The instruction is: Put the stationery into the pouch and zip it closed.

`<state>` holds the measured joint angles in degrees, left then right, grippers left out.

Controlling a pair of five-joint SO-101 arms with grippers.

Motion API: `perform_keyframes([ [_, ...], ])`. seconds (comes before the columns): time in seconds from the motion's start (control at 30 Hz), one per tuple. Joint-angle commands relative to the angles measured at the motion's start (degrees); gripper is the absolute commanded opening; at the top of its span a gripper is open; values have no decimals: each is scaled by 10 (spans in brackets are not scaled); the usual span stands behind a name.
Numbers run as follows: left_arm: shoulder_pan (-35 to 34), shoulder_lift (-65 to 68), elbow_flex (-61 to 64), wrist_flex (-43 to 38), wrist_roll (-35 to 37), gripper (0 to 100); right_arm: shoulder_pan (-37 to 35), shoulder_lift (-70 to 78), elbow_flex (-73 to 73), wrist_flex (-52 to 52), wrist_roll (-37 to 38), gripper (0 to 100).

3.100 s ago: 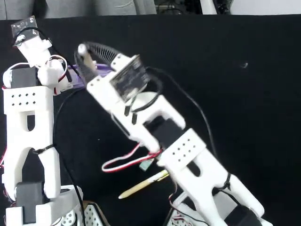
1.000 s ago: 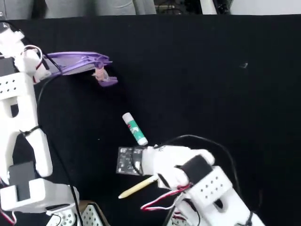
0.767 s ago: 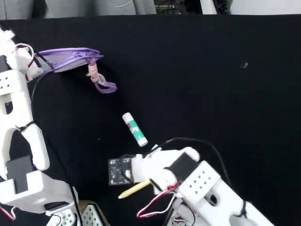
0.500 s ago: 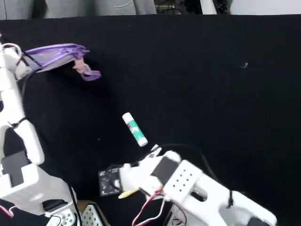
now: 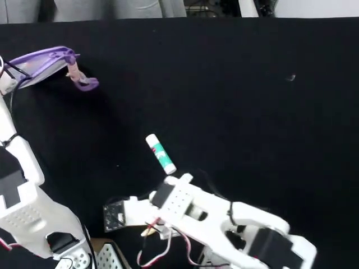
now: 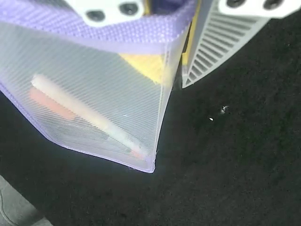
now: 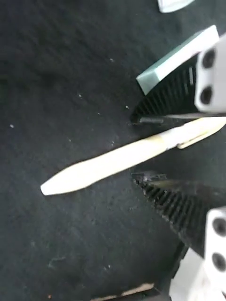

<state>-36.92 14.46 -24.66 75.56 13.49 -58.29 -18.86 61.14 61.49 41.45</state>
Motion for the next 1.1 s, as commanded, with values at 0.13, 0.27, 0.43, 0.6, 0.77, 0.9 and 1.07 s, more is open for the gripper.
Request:
perform_keyframes([
  [0.13, -27, 33, -1, 16, -3, 30, -10, 109, -73, 9, -65, 116],
  [0.27, -27, 33, 0, 16, -3, 30, -10, 137, -89, 19, -73, 9],
  [0.43, -22, 33, 0, 16, -2, 30, -7, 119, -87, 19, -84, 11],
  [0.6, 1, 33, -3, 30, -2, 30, 38, 29, -105, 83, -83, 11],
  [0.77, 34, 33, -43, 77, -2, 30, 143, -124, -189, 182, -80, 11],
  [0.9, 72, 33, -85, 125, -2, 30, 231, -211, -274, 234, -28, 11],
  [1.07, 154, 33, -112, 166, -1, 30, 330, -232, -395, 233, -61, 11],
])
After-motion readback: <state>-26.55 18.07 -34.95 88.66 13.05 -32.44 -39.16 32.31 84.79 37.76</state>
